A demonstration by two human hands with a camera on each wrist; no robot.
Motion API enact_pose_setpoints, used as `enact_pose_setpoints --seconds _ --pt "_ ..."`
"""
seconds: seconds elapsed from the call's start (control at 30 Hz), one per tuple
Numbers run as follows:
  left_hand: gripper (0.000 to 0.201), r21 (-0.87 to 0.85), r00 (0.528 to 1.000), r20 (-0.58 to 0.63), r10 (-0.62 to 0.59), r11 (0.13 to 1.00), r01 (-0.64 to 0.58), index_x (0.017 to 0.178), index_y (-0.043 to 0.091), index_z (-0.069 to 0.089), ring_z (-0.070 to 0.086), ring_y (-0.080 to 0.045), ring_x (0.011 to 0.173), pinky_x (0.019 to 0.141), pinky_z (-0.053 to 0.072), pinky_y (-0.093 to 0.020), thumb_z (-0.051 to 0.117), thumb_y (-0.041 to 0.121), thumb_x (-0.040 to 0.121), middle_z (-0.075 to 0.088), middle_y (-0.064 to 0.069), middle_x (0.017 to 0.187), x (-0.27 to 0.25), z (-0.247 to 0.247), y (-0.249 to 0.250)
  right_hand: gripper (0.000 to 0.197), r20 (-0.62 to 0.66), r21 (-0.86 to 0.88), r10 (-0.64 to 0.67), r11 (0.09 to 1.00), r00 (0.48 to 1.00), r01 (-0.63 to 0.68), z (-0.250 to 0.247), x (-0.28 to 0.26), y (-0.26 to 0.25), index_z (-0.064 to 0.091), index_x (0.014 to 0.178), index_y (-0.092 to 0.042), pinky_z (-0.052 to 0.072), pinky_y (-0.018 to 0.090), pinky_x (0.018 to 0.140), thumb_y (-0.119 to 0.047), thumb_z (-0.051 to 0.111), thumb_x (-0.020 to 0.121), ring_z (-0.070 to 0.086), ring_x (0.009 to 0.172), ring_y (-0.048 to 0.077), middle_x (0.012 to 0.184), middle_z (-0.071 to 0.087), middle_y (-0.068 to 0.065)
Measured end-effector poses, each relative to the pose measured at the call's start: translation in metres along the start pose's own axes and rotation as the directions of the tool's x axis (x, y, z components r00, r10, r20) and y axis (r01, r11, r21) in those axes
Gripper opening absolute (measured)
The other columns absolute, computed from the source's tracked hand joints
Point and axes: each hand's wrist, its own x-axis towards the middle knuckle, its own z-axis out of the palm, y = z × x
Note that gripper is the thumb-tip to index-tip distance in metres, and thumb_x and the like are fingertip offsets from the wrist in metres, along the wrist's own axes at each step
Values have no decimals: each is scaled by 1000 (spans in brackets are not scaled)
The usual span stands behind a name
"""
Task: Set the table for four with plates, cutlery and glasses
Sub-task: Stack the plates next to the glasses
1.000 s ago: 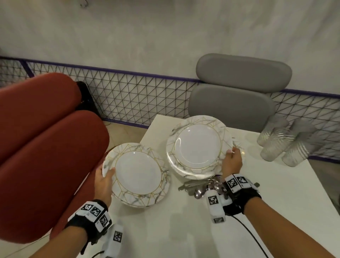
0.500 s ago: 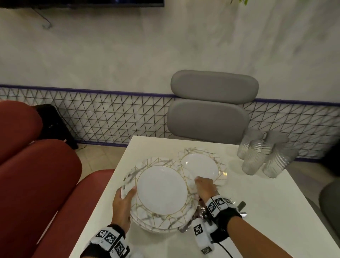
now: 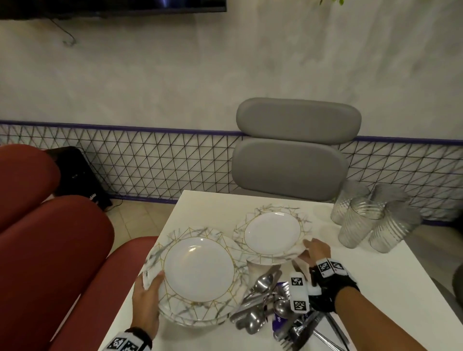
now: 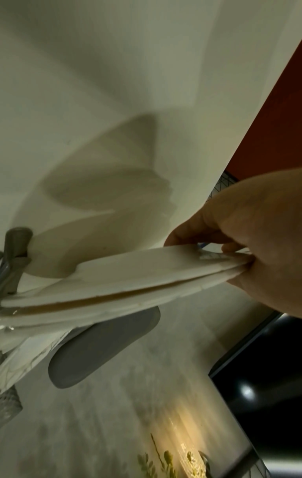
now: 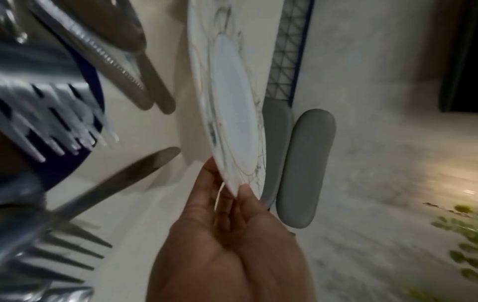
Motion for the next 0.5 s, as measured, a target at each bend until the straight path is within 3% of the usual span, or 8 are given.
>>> enact_pose_setpoints --seconds 0.07,0.13,0.23,0.33,0.43,0.5 --pt "47 -23 1000 5 8 1000 -8 135 16 40 53 -29 113 101 42 -50 56 11 91 53 -7 124 -5 2 6 26 -102 60 -42 997 994 49 -3 -3 -3 55 65 -12 53 48 86 -4 50 89 60 85 34 96 62 17" --pt "47 -32 1000 4 15 999 -15 135 16 41 52 -29 115 102 41 -50 57 12 91 53 -8 127 -9 3 10 26 -172 133 -78 986 982 102 -9 -17 -3 56 62 -12 52 44 85 -5 53 88 57 89 32 80 60 12" --pt "50 -31 1000 24 17 999 -16 137 18 37 52 -32 120 102 41 -53 57 14 91 51 -9 134 -17 9 16 22 -183 309 -125 934 975 178 -19 -43 -6 58 72 -12 52 38 76 -5 49 92 54 89 25 77 57 4" --pt "53 -25 995 103 19 1000 -16 140 21 35 51 -32 122 103 41 -54 56 17 92 50 -9 137 -30 24 19 13 -106 446 -129 880 986 163 -30 -69 -3 58 96 -3 52 37 74 -3 45 94 55 79 23 83 58 10" --pt "51 -16 982 187 19 1000 -16 139 24 38 51 -28 123 104 40 -52 56 18 92 50 -5 138 -48 47 18 15 10 401 -62 915 998 53 -43 -85 10 57 100 3 53 35 68 -3 45 94 58 77 25 86 61 14" --pt "48 -21 968 252 15 1000 -10 138 24 41 52 -27 121 103 41 -51 56 18 92 52 -4 136 -60 65 13 19 59 321 -11 947 998 -9 -54 -91 22 58 101 9 53 42 75 -4 45 94 60 83 31 92 63 19"
